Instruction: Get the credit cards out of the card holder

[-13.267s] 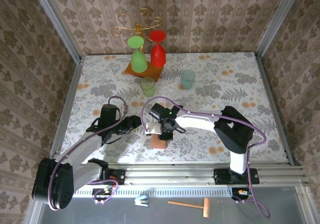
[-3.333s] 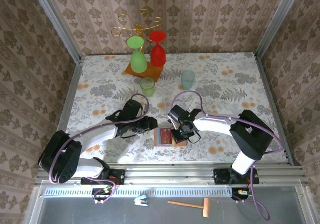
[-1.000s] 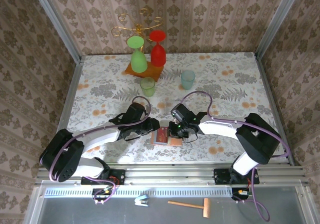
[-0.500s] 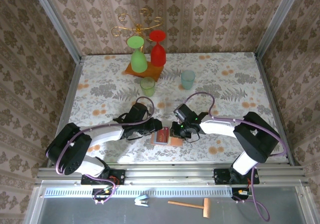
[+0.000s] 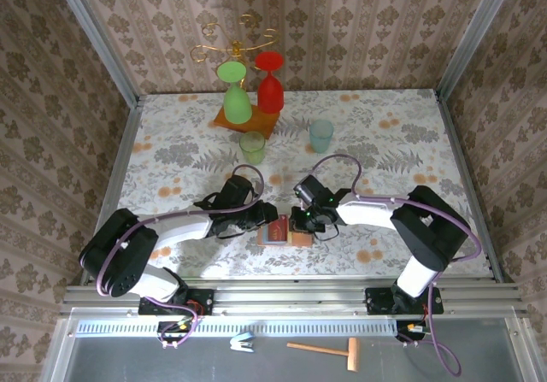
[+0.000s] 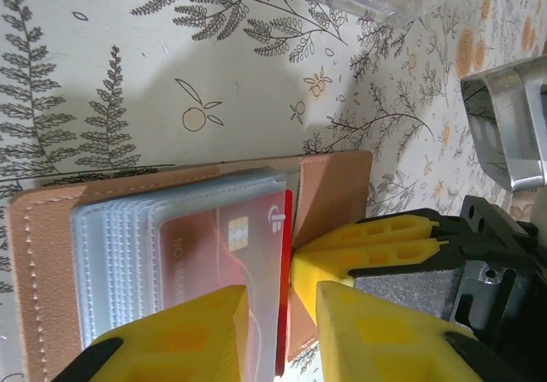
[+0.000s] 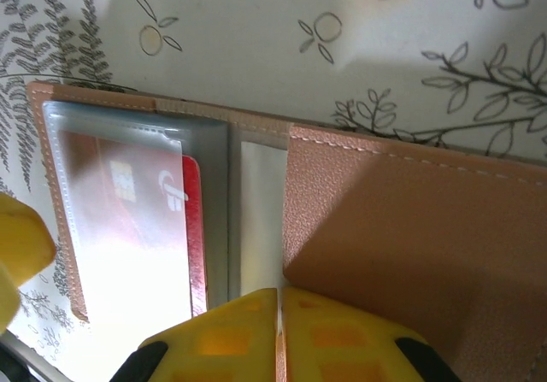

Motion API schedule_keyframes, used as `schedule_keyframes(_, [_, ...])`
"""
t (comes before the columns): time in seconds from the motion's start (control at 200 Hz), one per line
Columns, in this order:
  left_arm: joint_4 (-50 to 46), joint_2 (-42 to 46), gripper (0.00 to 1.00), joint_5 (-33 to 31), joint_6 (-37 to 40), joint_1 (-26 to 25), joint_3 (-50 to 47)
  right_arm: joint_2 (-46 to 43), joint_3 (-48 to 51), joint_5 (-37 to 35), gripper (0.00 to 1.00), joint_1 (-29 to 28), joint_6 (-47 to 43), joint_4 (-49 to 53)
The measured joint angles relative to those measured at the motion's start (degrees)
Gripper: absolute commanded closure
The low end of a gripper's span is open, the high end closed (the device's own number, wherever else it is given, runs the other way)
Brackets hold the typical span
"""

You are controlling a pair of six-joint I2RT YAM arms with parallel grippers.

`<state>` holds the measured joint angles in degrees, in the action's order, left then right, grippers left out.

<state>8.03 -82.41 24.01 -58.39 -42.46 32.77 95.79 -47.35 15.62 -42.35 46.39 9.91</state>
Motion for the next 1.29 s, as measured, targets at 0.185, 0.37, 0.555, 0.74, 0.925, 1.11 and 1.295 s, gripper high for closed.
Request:
schedule_keyframes(0.185, [0.44,0.0,0.71,0.13,-0.55,-0.46,0.0,-0.15,-0.57,0.11,0.87,0.0,-0.04,0.9])
schedule_keyframes(0.37, [0.63,0.0,0.72,0.15,-1.03,-1.77,-0.02,-2.49,-0.57,1.95,0.82,0.04,1.6,0.52])
schedule_keyframes(0.555, [0.61,0.02,0.72,-0.5,-1.44,-1.73,-0.68,-3.08,0.28,5.31,0.78,0.22,4.46,-3.56])
schedule_keyframes(0.74, [-0.42,0.31,0.72,-1.79,-1.42,-1.7,-0.9,-1.84,1.64,8.66,0.78,0.76,7.54,-7.17])
schedule_keyframes(0.925, [-1.25,0.39,0.73,-2.45,-1.42,-1.73,-1.27,-0.72,2.49,11.02,0.81,0.98,9.42,-10.38])
schedule_keyframes(1.11, [-1.4,0.39,0.77,-2.69,-1.4,-1.73,-1.31,0.52,2.51,12.13,0.82,1.51,9.9,-11.65])
schedule_keyframes(1.295, [-1.38,0.39,0.77,-2.84,-1.4,-1.7,-1.92,0.87,2.51,12.11,0.81,1.6,9.97,-11.47])
